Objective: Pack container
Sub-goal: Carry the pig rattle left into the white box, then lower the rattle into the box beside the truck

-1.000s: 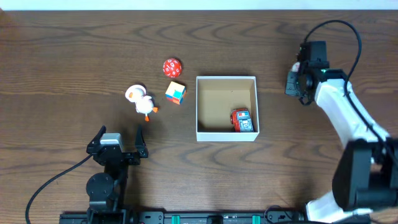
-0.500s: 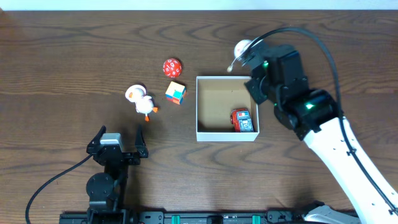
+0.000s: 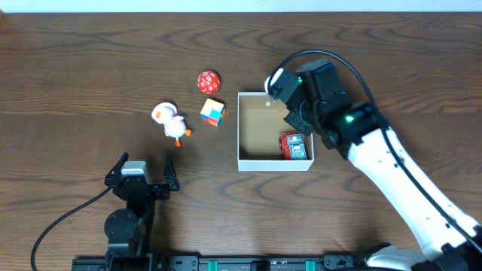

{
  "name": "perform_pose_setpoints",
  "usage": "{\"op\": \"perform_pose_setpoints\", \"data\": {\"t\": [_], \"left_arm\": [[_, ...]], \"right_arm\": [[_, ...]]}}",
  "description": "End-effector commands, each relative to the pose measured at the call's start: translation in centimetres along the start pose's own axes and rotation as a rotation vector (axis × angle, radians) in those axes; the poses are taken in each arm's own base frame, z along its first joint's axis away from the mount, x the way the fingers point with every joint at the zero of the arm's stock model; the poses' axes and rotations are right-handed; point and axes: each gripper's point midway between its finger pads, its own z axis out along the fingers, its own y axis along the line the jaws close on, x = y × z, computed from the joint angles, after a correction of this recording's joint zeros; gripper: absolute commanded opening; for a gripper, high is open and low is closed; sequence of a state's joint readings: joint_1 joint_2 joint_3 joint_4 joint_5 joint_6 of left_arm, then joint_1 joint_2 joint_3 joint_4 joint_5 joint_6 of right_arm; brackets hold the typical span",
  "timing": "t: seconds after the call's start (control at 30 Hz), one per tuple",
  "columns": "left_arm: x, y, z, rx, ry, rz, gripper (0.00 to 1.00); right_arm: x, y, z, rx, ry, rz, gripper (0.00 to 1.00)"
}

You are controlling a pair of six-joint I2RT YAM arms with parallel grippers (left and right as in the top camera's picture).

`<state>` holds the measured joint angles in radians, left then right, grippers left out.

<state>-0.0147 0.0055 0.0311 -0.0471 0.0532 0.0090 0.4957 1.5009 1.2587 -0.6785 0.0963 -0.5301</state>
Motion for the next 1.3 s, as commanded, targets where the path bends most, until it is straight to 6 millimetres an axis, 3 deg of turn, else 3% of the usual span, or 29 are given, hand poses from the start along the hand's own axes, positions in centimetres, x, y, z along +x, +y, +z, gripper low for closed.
{"op": "perform_pose_setpoints", "data": {"t": [0.0, 0.3, 0.47, 0.8, 0.93, 1.1, 1.27], "left_arm": [[1.7, 0.2, 0.2, -0.007, 0.041, 0.016, 0.98], [1.7, 0.2, 0.2, -0.007, 0.041, 0.016, 0.98], [1.7, 0.2, 0.2, -0.007, 0.041, 0.016, 0.98], [1.7, 0.2, 0.2, -0.007, 0.041, 0.017, 0.98], [1.7, 0.2, 0.2, -0.007, 0.041, 0.016, 0.98], [1.7, 0.2, 0.2, -0.007, 0.041, 0.016, 0.98], [1.7, 0.2, 0.2, -0.007, 0.041, 0.017, 0.98]], "right_arm": [[0.8, 1.6, 1.8, -0.061, 0.039, -0.047, 0.04], [3.8, 3.6, 4.8, -0.146, 0.172, -0.12, 0.08], [4.5, 3.8, 5.5, -0.154, 0.206, -0.143, 0.19], [6.1, 1.2, 5.9, -0.064, 0.268, -0.122, 0.21], [5.6, 0.6, 6.1, -0.042, 0.246, -0.081, 0.34], [4.9, 0.9, 6.2, -0.055, 0.213, -0.04, 0.58], [4.2, 1.5, 6.3, -0.085, 0.18, -0.002, 0.63]]}}
